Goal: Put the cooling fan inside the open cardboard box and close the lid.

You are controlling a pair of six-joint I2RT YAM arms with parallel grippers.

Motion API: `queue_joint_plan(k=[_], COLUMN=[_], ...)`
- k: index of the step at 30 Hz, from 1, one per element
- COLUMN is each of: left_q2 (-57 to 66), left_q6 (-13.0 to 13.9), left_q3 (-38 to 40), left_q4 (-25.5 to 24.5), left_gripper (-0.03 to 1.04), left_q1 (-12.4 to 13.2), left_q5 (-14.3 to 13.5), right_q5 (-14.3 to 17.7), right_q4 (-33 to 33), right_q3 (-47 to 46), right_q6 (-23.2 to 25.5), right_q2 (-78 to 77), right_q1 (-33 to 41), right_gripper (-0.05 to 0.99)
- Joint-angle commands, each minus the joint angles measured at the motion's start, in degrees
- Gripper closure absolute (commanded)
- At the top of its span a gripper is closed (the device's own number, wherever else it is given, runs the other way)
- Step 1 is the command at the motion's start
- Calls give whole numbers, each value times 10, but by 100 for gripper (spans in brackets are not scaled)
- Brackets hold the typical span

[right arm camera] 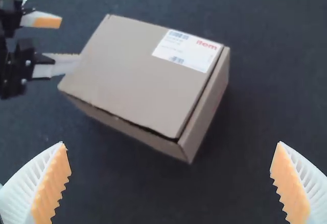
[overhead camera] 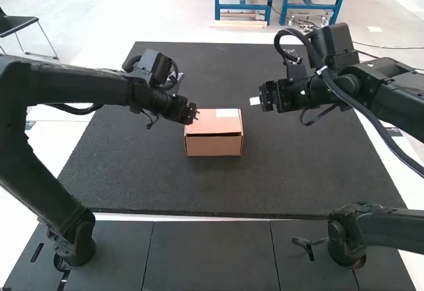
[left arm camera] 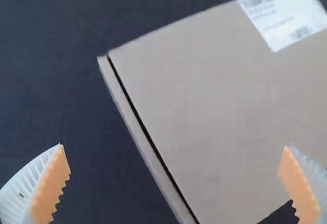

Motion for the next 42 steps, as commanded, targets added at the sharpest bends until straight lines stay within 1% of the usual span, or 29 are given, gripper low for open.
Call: queue_joint_plan(k=[1,2,4,5,7,10,13,16,17,18,22,24,25,26,27,29,30,32,33,35,36,38,41,42], left_q2=[-47,-63,-95,-111,-143,-202,-259,-304,-318,-331,-392,-434,-461,-490,-521,-585,-615,-670,-695,-737,-754,-783,-814,-821], left_q6=[5,8,22,20,18,14,13,8,2,-4,-8,-9,-9,-9,-9,-9,-9,-9,-9,-8,-7,-7,-7,-6], left_q3=[6,6,-1,-9,-30,-63,-101,-138,-150,-162,-222,-267,-294,-322,-347,-387,-404,-427,-434,-438,-440,-447,-460,-467], left_q4=[1,2,15,36,79,124,172,191,196,200,222,260,288,311,328,327,320,308,303,289,280,274,274,275], left_gripper=[5,5,5,5,5,5,5,5,5,5,5,5,5,5,5,5,5,5,5,5,5,5,5,5], left_q1=[25,33,45,51,62,78,96,100,100,100,102,106,110,118,126,143,150,161,164,170,171,170,166,165], left_q5=[-8,-7,-10,-16,-17,-17,-5,6,7,9,9,7,3,-3,-3,-8,-8,-9,-7,2,12,17,46,51], right_q5=[20,29,31,32,33,26,25,27,25,22,-21,-30,-39,-45,-45,-43,-37,-22,-20,-19,-19,-20,-21,-25], right_q4=[13,25,47,59,87,99,125,166,175,185,245,289,303,317,328,356,369,385,393,405,410,424,436,441], right_q3=[17,17,14,11,1,-15,-33,-54,-61,-71,-129,-172,-192,-211,-230,-268,-285,-321,-337,-361,-373,-395,-426,-434], right_q6=[8,8,12,11,10,1,0,0,0,1,3,3,2,3,3,5,8,23,23,23,23,23,22,21], right_q2=[-13,-15,-23,-25,-28,-28,-36,-58,-66,-73,-115,-144,-160,-178,-198,-247,-270,-312,-331,-363,-376,-404,-449,-465], right_q1=[-18,-25,-43,-53,-81,-124,-165,-207,-221,-234,-282,-301,-309,-314,-316,-306,-299,-291,-289,-288,-288,-287,-285,-285], right_gripper=[4,4,4,4,4,3,3,3,3,3,3,3,3,3,3,3,3,3,3,3,3,3,3,3])
